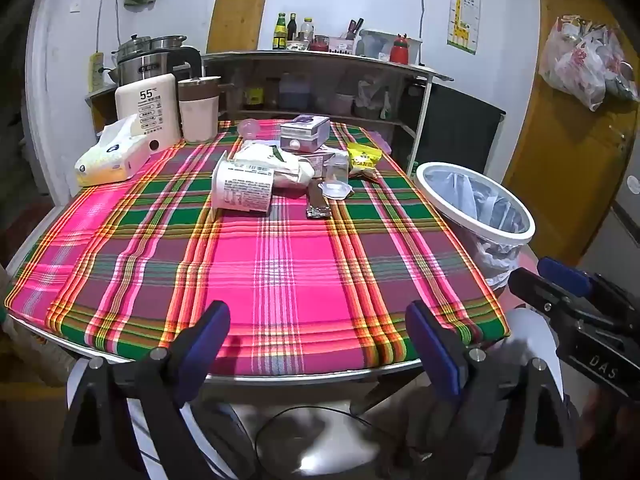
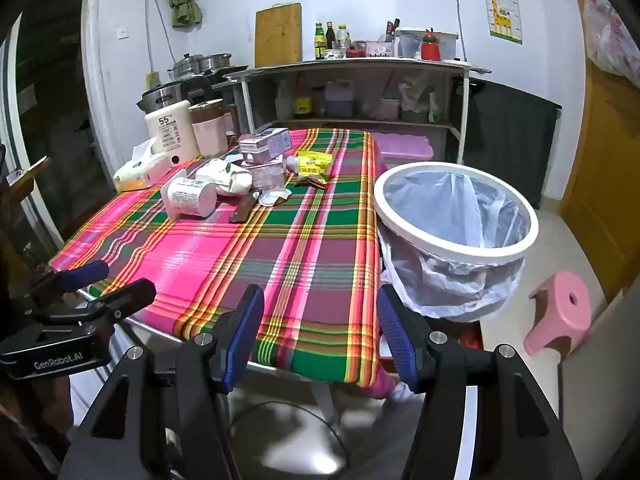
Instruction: Collect trash
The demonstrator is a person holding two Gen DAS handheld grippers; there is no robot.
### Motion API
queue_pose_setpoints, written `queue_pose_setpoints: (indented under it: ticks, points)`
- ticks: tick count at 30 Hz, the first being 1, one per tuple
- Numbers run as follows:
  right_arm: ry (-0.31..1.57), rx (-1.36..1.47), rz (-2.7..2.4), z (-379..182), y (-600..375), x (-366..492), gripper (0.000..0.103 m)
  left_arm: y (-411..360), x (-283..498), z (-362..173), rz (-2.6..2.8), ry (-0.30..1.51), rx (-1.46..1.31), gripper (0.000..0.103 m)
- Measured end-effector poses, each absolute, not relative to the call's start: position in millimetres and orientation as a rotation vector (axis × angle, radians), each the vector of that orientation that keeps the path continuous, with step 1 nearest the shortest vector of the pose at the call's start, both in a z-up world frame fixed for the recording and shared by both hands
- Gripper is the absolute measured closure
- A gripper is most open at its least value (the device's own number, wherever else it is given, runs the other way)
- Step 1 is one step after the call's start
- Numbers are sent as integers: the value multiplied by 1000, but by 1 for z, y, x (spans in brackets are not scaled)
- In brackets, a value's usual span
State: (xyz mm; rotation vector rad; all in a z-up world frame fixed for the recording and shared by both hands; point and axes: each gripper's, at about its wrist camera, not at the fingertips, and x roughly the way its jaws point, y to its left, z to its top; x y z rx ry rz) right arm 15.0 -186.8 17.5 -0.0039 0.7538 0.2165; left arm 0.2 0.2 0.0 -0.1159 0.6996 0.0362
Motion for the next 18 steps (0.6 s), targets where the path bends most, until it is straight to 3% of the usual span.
queue_pose_setpoints:
  ticks: [18]
  points:
    - [755, -10, 212, 19, -187, 13, 44, -1, -1, 4, 27, 684, -116, 12]
